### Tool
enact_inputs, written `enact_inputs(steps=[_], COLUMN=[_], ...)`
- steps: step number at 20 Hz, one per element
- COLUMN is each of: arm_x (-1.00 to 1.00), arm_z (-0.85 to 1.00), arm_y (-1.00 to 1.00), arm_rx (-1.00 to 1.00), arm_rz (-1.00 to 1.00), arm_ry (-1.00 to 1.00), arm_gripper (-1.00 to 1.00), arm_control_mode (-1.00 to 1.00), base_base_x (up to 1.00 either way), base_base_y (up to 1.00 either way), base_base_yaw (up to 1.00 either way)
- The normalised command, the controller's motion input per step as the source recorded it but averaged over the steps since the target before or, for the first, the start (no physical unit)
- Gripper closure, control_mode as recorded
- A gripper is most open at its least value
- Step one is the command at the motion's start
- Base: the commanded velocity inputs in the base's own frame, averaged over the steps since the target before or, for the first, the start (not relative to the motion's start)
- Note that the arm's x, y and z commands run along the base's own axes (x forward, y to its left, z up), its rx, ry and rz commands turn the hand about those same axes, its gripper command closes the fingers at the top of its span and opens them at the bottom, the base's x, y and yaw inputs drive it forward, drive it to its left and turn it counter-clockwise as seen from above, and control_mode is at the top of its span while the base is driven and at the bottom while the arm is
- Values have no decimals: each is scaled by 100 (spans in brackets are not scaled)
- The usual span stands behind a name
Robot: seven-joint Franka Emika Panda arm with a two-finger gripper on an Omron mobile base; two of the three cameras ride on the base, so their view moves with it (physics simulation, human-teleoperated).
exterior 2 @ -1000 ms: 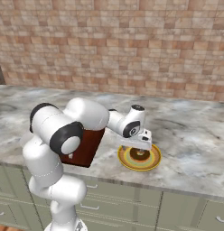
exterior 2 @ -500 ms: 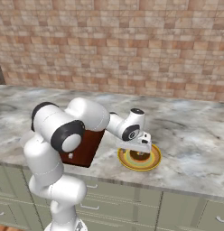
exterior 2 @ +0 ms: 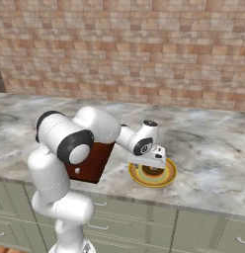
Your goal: Move the dessert items from the plates to the tray.
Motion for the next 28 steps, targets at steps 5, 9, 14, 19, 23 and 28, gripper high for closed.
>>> enact_inputs(steps=[5, 9, 14, 19, 23, 28], arm_x=[0, 1, -1, -5, 0, 0], arm_z=[-9, 0, 36, 62, 49, 20], arm_y=[0, 0, 1, 26, 63, 85], arm_rx=[0, 0, 0, 0, 0, 0], arm_rz=[0, 1, 0, 1, 2, 6], arm_ry=[0, 0, 0, -1, 0, 0], arm_gripper=[100, 100, 100, 100, 100, 100], arm_control_mode=[-100, -100, -100, -100, -100, -100], base_base_x=[0, 0, 0, 0, 0, 0], base_base_y=[0, 0, 0, 0, 0, 0], base_base_yaw=[0, 0, 0, 0, 0, 0])
